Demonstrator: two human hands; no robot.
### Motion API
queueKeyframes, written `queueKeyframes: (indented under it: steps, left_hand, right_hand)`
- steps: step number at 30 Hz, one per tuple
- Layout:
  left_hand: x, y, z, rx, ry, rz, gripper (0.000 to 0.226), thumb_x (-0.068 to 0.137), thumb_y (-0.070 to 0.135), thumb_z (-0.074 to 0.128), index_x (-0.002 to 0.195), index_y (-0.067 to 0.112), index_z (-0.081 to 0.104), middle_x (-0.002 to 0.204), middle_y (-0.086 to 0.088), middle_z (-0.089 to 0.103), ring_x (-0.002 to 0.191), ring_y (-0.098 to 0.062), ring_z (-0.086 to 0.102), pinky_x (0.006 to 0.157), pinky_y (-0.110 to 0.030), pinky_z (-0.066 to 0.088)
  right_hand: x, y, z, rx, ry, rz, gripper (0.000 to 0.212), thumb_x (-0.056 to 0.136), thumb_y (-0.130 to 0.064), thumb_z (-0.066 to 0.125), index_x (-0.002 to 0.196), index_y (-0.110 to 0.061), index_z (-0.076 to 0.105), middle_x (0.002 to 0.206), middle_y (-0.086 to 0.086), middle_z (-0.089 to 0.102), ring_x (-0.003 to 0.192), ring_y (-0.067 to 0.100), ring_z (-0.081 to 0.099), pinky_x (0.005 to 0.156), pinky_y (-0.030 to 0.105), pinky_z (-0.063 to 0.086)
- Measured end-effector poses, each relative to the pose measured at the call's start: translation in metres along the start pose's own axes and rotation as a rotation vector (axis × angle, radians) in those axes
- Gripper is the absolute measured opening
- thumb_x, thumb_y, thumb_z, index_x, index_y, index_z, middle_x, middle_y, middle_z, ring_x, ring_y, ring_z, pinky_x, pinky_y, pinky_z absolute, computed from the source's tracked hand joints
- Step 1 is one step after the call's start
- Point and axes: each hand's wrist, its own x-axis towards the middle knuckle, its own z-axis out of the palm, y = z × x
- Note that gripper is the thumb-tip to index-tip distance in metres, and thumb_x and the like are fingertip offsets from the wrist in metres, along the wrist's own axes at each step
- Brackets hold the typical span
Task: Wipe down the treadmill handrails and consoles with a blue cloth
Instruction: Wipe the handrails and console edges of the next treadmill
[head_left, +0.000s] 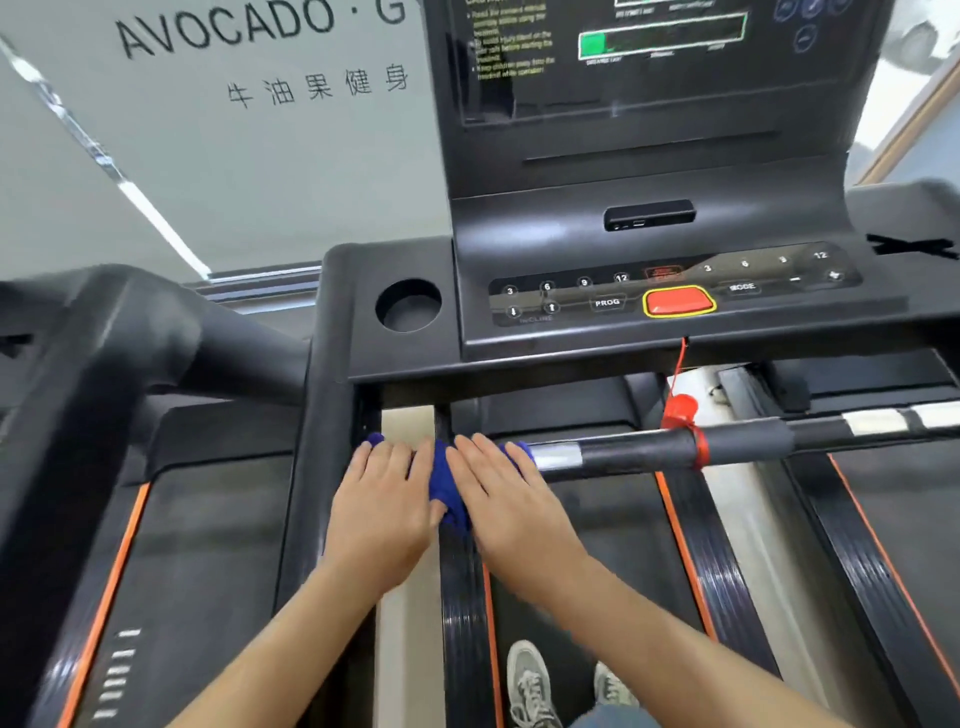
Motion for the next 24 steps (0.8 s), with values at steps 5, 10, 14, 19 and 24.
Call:
queueKeyframes:
  steps: [5,10,14,19,24]
  left_hand:
    - [0.015,0.048,0.004,-0.058,0.078,0.023,0.076,0.076,0.055,0.043,0.137,0.009,0.048,0.113,-0.013,0.060,0.103,-0.032,0.056,0.100,-0.054,0.034]
    - [0.054,0.145,-0.003,-0.170,0.123,0.197,0.084,0.075,0.050,0.063,0.145,0.010,0.038,0.128,-0.013,0.056,0.115,-0.032,0.053,0.103,-0.046,0.041]
    - [0.057,0.126,-0.010,-0.122,0.088,0.170,0.078,0.073,0.047,0.069,0.139,0.015,0.044,0.109,-0.008,0.062,0.094,-0.028,0.059,0.085,-0.042,0.048]
    - [0.020,0.030,0.000,0.014,-0.017,0.006,0.071,0.058,0.038,0.084,0.120,0.016,0.057,0.080,-0.002,0.055,0.073,-0.027,0.057,0.074,-0.038,0.041]
    - [0.042,0.070,-0.018,-0.027,-0.130,-0.053,0.043,0.072,0.038,0.070,0.108,0.022,0.054,0.092,0.004,0.063,0.084,-0.022,0.062,0.075,-0.035,0.039]
  right_hand:
    - [-0.064,0.066,-0.023,-0.148,0.084,0.196,0.063,0.071,-0.003,0.049,0.134,-0.004,0.054,0.141,0.012,0.052,0.131,0.029,0.049,0.104,0.047,0.038]
    - [-0.088,0.085,-0.031,-0.038,0.008,0.529,0.090,0.043,-0.001,0.086,0.129,-0.002,0.058,0.135,0.014,0.057,0.125,0.035,0.053,0.098,0.053,0.045]
    - [-0.068,0.059,-0.030,0.027,0.073,0.591,0.069,0.063,-0.003,0.077,0.129,0.001,0.056,0.138,0.020,0.053,0.133,0.040,0.044,0.100,0.048,0.044]
    - [-0.052,0.047,-0.023,0.111,0.168,0.395,0.043,0.071,-0.002,0.077,0.112,-0.008,0.067,0.127,0.011,0.062,0.128,0.041,0.048,0.095,0.044,0.049]
    - [-0.043,0.022,-0.017,0.476,0.284,0.343,0.019,0.076,-0.003,0.068,0.090,-0.014,0.075,0.114,0.001,0.070,0.119,0.015,0.058,0.104,0.020,0.040]
